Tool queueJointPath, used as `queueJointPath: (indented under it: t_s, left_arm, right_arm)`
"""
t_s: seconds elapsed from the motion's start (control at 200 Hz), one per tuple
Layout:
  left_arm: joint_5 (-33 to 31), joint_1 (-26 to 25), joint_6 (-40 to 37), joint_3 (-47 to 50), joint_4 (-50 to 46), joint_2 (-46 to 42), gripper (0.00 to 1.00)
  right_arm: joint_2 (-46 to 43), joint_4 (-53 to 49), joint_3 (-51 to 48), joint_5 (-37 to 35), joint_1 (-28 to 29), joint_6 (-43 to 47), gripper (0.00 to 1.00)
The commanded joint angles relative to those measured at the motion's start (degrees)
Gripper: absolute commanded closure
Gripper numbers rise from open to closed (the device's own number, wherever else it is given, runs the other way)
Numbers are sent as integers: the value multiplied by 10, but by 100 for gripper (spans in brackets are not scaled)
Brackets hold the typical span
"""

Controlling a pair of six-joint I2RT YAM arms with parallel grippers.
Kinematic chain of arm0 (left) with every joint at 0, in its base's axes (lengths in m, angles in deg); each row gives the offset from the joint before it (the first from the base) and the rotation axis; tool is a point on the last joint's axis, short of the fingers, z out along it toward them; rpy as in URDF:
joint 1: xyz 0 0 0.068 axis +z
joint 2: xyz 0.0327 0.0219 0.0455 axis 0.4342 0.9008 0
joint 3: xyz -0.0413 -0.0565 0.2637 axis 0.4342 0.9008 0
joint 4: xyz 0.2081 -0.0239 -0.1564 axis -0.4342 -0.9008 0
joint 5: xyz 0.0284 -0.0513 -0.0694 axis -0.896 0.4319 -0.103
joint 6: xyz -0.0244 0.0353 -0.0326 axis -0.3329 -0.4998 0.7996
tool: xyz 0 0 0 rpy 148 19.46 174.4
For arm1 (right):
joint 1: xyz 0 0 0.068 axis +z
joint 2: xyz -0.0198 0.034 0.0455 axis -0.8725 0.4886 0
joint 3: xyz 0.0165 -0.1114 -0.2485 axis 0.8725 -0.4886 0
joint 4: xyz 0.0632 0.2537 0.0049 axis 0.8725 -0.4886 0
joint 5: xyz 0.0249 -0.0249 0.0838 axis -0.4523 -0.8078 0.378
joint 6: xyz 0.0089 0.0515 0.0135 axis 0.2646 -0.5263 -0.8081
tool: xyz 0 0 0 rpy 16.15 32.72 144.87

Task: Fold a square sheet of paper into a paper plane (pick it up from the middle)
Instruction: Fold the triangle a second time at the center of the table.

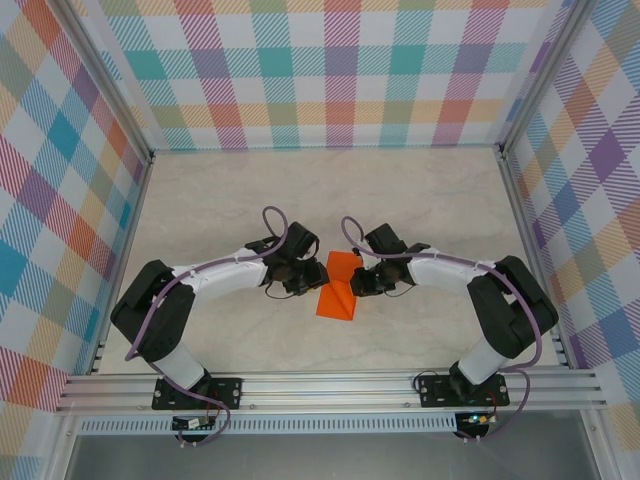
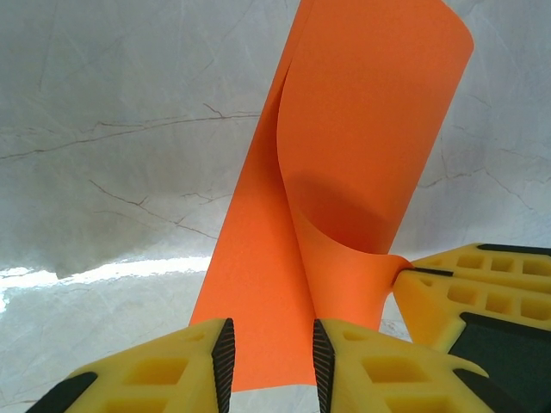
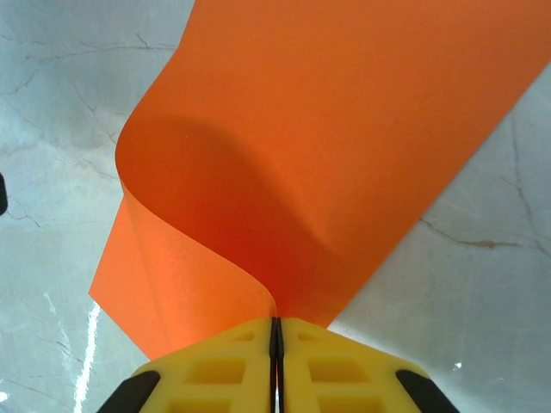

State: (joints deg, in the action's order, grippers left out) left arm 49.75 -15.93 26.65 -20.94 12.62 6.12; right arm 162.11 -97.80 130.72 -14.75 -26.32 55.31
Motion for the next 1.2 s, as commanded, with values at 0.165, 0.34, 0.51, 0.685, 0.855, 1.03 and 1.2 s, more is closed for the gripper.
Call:
queueJointPath:
  t_s: [0.165,0.34,0.51,0.685,0.855,1.03,1.2]
  left_arm:
    - [11,-13,-11,-6,-2,-3,70]
    - [11,-13,-10,-7,-1,-3,71]
    - [12,-14,-10,-10,0,0,72]
    - [13,-16,-10,-12,0,1,73]
    - [15,-15,-10,-13,3,4,74]
    - [21,-17,-4,-18,14,8,76]
    - [31,-17,13,-21,30,18,79]
  right_arm:
    - [26,-21,27,-15,-4,26,89]
    - [29,-21,26,-20,-3,25,89]
    - [35,-22,31,-26,-4,23,89]
    - [43,-22,36,-25,-4,23,88]
    - [50,-21,37,-23,-4,24,88]
    - [57,-24,40,-26,-4,25,88]
    - [61,-22,39,-28,-5,24,88]
